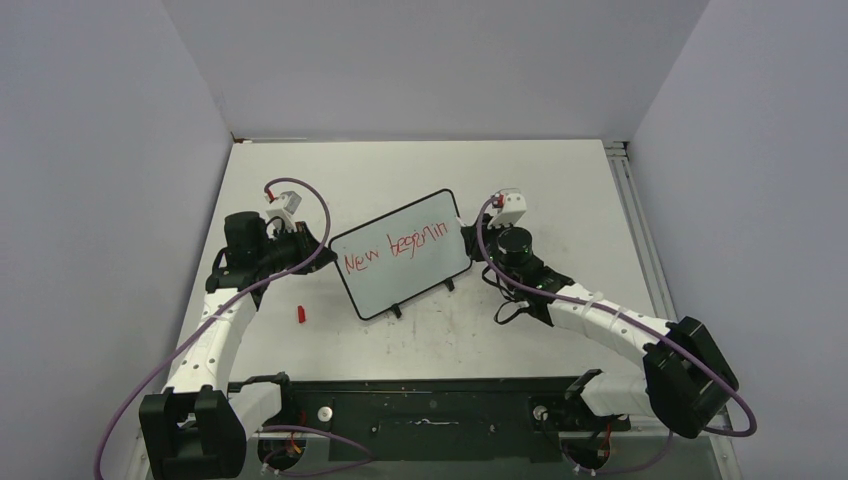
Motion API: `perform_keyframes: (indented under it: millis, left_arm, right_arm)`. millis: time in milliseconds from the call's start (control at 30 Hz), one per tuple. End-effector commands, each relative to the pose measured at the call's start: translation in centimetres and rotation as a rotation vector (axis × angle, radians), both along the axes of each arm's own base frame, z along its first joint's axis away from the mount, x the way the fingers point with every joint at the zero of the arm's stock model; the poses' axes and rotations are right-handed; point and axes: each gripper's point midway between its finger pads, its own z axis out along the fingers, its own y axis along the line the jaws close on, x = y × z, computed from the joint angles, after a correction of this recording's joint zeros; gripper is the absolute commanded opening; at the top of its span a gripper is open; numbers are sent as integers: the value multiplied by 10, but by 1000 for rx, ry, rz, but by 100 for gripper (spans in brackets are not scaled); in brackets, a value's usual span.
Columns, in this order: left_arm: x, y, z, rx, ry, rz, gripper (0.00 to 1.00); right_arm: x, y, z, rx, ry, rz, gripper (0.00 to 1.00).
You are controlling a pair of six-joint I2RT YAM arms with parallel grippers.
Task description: Write a sentence on the whiteboard
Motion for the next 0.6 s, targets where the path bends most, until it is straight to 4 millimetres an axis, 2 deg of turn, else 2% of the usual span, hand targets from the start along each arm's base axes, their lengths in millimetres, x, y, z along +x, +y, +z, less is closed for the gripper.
perform_keyframes:
  millis: [0, 567]
  left_arm:
    - [4, 2, 12, 13, -55, 2, 0]
    - [4, 2, 11, 13, -54, 2, 0]
  right_arm:
    - [3, 2, 24, 51, -75, 41, 5]
    - [10, 7, 15, 47, -65, 61, 5]
